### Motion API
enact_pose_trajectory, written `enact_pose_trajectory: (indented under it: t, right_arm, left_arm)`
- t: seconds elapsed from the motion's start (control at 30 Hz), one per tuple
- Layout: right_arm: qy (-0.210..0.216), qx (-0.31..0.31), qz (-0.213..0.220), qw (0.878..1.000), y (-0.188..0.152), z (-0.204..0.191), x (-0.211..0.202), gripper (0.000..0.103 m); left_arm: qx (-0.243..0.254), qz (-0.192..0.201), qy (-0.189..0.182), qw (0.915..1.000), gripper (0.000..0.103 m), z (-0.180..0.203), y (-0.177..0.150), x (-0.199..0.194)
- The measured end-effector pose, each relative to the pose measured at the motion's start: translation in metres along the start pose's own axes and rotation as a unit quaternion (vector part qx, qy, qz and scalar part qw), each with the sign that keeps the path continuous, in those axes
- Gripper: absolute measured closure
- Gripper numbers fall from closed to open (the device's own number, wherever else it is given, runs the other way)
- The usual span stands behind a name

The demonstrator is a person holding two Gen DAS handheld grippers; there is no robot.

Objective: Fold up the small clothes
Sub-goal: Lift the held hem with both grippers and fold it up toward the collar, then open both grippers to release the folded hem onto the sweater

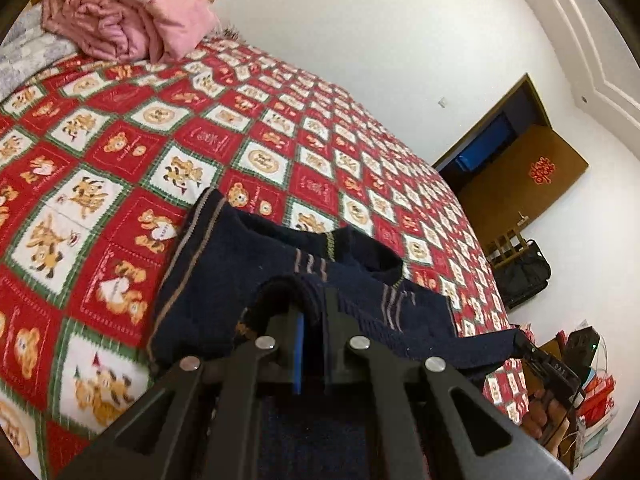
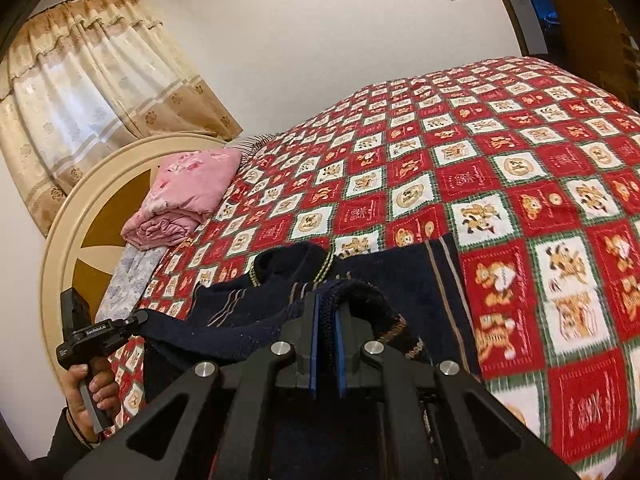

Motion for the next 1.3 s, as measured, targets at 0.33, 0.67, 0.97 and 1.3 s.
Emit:
enact_pose_trajectory:
  t: [0.33,0.67,0.97,1.3]
  right_arm:
    - [-0.026,0.027,-0.039,0.999,0.026,0.043,0.086,0.097]
    - [-0.057,0.037,-0.082,0.994,0.018,0.071,0.142,0.086]
    - [-0.085,0.011,-0.055,0.995,0.014,0.07,0.094,0.039]
    - [-0.132,-0.077,-0.122,0.981,-0.083,0.061,0.027,0.062]
  left_arm:
    - [-0.007,-0.025,0.031,0.9992,0.096,-0.018,0.029,0.058]
    - [-0.041,-0.049,0.063,0.996,0.081,-0.042,0.026,0.092]
    - [-0.023,0.005,0.127,0.9916,0.042,-0.053,0.036,0.045]
    - [0.095,-0.012,0.224,0.9699,0.042,-0.056,-0.056,0.017]
Point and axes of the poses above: each gripper's, at about its wrist camera, not at the fingertips, and x roughly the way its jaws point, z to its right, y to its top, the point moved 5 cm from there along x, roughly the way its jaws point
